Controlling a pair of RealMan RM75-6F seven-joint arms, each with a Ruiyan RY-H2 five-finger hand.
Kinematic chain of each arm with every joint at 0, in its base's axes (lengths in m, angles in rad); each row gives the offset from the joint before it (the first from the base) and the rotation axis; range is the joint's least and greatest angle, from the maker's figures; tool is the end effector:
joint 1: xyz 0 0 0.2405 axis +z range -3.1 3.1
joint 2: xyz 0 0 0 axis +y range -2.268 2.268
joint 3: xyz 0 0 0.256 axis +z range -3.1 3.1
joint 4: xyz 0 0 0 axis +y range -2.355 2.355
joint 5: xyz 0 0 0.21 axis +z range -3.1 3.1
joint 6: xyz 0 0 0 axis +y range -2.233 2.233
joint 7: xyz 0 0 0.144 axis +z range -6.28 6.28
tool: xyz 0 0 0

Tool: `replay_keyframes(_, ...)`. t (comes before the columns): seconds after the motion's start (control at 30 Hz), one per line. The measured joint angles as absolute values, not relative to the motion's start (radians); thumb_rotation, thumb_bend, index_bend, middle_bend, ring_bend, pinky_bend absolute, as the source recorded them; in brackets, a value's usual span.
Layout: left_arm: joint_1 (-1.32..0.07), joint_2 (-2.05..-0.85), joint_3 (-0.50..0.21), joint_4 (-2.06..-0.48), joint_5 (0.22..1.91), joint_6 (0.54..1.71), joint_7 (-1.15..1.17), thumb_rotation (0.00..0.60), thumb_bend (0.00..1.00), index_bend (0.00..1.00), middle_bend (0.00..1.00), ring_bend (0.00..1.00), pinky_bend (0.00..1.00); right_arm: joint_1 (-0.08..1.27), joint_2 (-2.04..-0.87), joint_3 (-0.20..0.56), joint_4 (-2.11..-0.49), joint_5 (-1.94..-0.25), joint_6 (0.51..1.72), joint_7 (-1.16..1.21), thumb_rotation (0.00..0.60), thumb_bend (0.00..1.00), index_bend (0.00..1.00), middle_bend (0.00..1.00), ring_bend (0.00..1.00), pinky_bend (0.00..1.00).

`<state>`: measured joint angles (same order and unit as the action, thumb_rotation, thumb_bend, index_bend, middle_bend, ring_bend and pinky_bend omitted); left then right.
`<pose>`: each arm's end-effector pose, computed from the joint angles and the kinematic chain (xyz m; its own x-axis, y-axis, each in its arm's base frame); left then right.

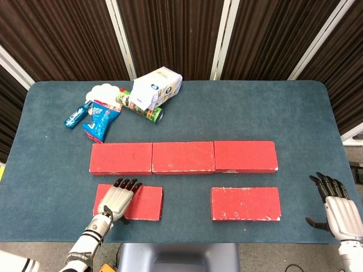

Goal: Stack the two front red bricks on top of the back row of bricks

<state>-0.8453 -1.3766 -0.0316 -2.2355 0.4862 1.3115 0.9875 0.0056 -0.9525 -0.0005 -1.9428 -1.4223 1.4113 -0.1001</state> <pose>-0.1099 0.2347 0.0162 0.5873 0.5210 0.6194 0.8062 -0.3091 -0.5045 -0.2850 -0.1421 0.1681 0.3136 -0.1698 0.9343 -0.9333 0.1264 0.3362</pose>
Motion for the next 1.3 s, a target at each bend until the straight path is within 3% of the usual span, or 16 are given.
replay_keyframes(1.3, -0.885, -1.393, 0.001, -2.161, 0.440, 1.310, 0.941, 0.600, 0.00, 0.00, 0.00, 0.00, 0.15, 0.019, -0.958, -0.005, -1.954, -1.402, 1.390, -0.133, 0.600, 0.00, 0.22, 0.14, 0.07, 0.00)
